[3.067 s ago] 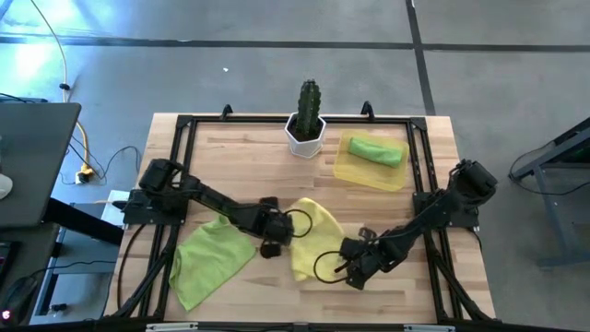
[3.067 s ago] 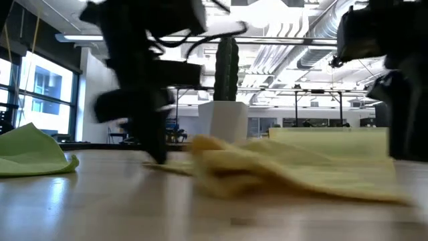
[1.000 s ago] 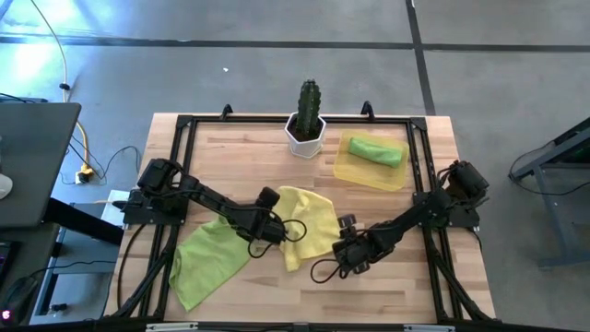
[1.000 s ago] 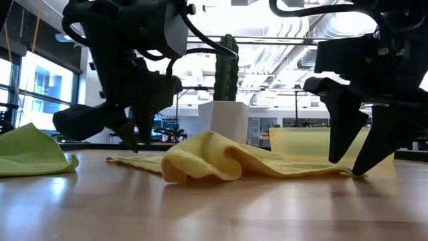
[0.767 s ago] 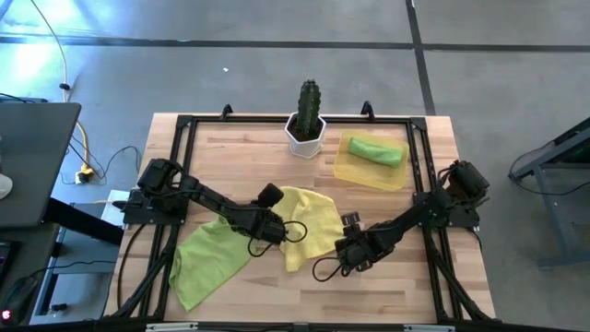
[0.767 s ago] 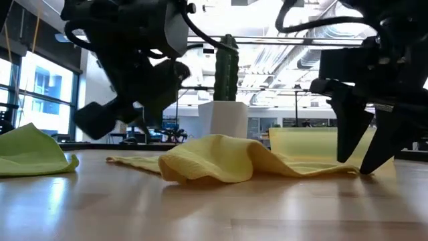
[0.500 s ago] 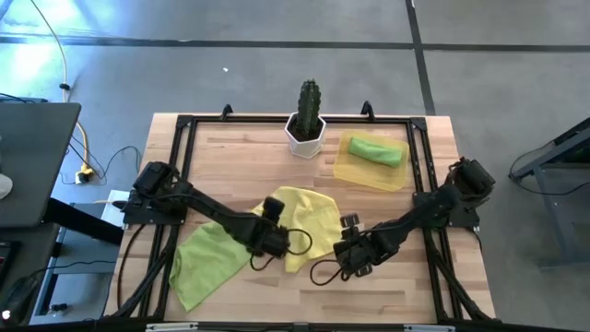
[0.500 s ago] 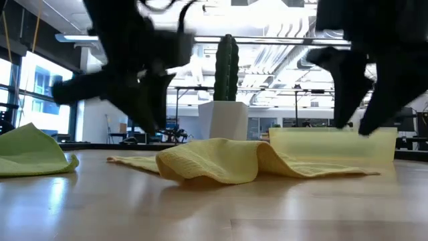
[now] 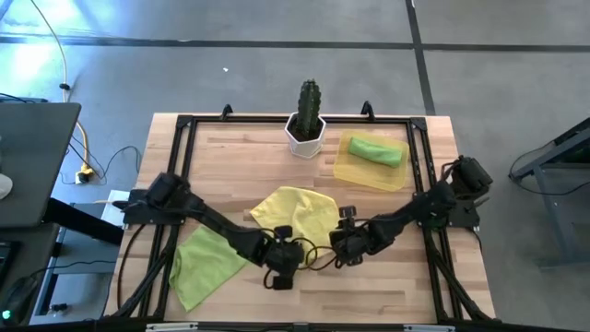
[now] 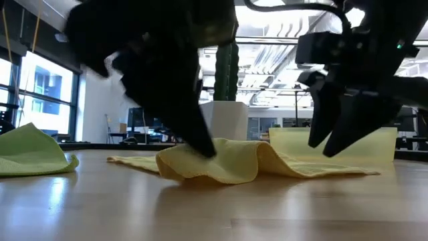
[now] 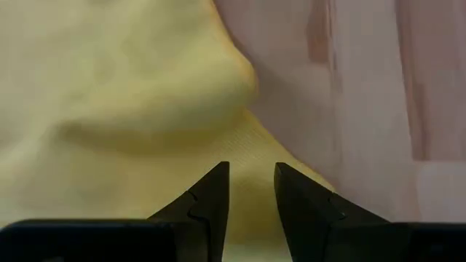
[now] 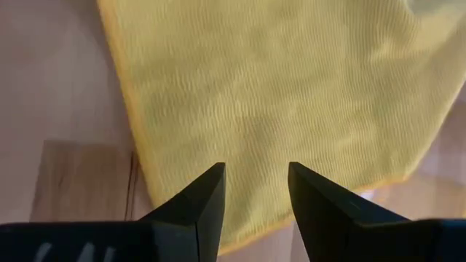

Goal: Roll microfiber towels into tight, uniform cylinder then place into a basket
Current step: Roll the yellow towel

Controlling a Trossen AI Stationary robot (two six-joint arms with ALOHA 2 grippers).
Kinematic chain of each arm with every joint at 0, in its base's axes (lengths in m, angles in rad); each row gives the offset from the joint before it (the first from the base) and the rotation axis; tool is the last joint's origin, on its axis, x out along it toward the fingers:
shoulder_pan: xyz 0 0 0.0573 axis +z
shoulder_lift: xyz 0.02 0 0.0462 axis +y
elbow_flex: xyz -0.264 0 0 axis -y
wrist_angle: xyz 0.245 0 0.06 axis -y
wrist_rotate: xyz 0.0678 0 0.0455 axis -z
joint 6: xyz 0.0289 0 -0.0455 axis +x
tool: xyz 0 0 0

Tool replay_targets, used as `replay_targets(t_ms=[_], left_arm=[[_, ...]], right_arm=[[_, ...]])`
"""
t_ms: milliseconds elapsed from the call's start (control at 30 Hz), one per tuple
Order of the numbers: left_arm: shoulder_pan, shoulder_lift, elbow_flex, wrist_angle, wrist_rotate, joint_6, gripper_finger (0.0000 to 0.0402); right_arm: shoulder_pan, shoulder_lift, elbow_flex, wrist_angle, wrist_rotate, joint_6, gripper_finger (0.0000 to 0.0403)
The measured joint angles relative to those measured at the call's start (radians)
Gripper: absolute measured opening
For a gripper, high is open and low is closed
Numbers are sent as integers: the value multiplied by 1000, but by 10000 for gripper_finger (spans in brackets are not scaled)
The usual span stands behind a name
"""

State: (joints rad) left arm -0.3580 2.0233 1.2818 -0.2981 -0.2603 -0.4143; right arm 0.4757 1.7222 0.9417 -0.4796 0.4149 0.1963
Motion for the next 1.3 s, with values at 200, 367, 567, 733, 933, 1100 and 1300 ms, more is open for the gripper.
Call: replay_targets(t_ms=[200, 367, 567, 733, 933, 1100, 1300], left_arm=[[-29, 54, 5, 21, 72, -51, 101], [-78, 47, 5, 11, 236, 48, 101], [-111, 46, 4, -14, 523, 104, 101], [-103, 29, 6, -41, 478, 141, 101], [-89, -25, 82, -174, 319, 225, 101], [-88, -61, 121, -259, 287, 203, 101], [-105, -91, 120, -390, 203, 167, 101]], right_arm=[[-14, 0, -55, 89, -57, -21, 144], [-9, 0, -53, 43, -83, -21, 144], [-9, -1, -51, 44, -111, -21, 144], [-11, -15, -52, 205, -85, -44, 144], [-25, -5, -52, 448, -39, -127, 144], [-77, 62, -53, 495, -46, -104, 144], [-101, 141, -52, 514, -162, -57, 144]])
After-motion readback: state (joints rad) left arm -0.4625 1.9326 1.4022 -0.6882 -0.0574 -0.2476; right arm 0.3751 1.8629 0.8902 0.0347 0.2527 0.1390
